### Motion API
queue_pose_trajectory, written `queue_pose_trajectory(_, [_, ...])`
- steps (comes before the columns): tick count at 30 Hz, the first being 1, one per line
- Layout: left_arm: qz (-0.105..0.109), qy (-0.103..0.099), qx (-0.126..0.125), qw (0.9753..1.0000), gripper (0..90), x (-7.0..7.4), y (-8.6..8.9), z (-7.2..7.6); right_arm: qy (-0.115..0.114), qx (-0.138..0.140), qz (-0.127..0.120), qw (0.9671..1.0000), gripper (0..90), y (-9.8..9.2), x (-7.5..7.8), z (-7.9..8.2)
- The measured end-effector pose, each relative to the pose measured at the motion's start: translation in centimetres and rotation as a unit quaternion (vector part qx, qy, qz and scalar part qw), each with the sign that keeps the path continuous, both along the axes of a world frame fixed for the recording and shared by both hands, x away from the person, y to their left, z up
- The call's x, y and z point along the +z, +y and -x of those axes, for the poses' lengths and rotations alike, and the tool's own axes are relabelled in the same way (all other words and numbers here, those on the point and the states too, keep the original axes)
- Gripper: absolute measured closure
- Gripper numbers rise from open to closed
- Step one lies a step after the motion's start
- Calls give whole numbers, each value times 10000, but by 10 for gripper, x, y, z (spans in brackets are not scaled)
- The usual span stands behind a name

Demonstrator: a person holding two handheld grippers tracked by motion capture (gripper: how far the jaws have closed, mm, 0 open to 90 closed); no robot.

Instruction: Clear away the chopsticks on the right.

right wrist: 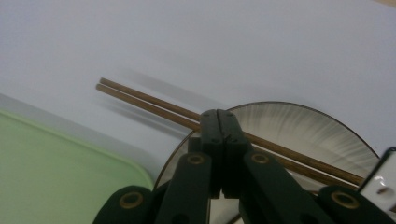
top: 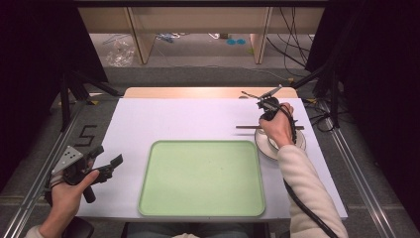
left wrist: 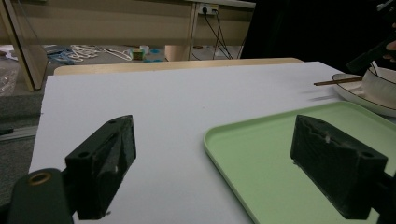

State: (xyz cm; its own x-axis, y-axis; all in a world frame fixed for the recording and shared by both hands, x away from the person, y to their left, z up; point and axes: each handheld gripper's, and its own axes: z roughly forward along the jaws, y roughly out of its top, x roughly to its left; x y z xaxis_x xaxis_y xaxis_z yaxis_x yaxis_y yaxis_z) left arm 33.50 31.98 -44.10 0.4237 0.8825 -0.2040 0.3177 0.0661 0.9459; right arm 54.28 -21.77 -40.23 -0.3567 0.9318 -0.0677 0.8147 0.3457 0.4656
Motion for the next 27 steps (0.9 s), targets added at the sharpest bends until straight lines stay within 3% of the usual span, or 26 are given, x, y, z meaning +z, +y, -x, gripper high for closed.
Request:
queue_pose_trajectory(1, [4,7,0,10000,141,0,0,0,215,-282,-26,9994,900,4,-4,-4])
queue_pose_trajectory(3, [7,6,1,10000,141,0,0,0,207,-299,-28,9993,900,3,-10,-9])
queue_pose_trajectory(4, [11,4,-1,10000,141,0,0,0,235,-178,90,9995,900,1,-12,-11])
queue_pose_trajectory(10, [10,2,1,10000,141,0,0,0,348,-431,56,9984,900,3,-19,-16])
queue_pose_trajectory(12, [1,8,0,10000,141,0,0,0,294,-393,64,9988,900,3,-21,-18])
queue_pose_trajectory(13, [-9,8,-6,10000,141,0,0,0,190,-241,150,9994,900,0,-22,-20])
queue_pose_trajectory(14, [-1,7,-3,10000,141,0,0,0,317,-425,65,9986,900,3,-21,-19])
queue_pose_trajectory(16, [-2,4,-7,10000,141,0,0,0,316,-465,93,9984,900,4,-21,-20])
queue_pose_trajectory(22, [2,8,-5,10000,141,0,0,0,278,-382,170,9987,900,4,-24,-23])
queue_pose_trajectory(23, [5,8,-4,10000,142,0,0,0,200,-222,267,9992,900,2,-25,-25])
queue_pose_trajectory(26, [7,7,-9,10000,142,0,0,0,257,-190,332,9989,900,2,-25,-25])
queue_pose_trajectory(27, [1,11,-9,10000,142,0,0,0,107,-57,478,9988,879,5,-21,-25])
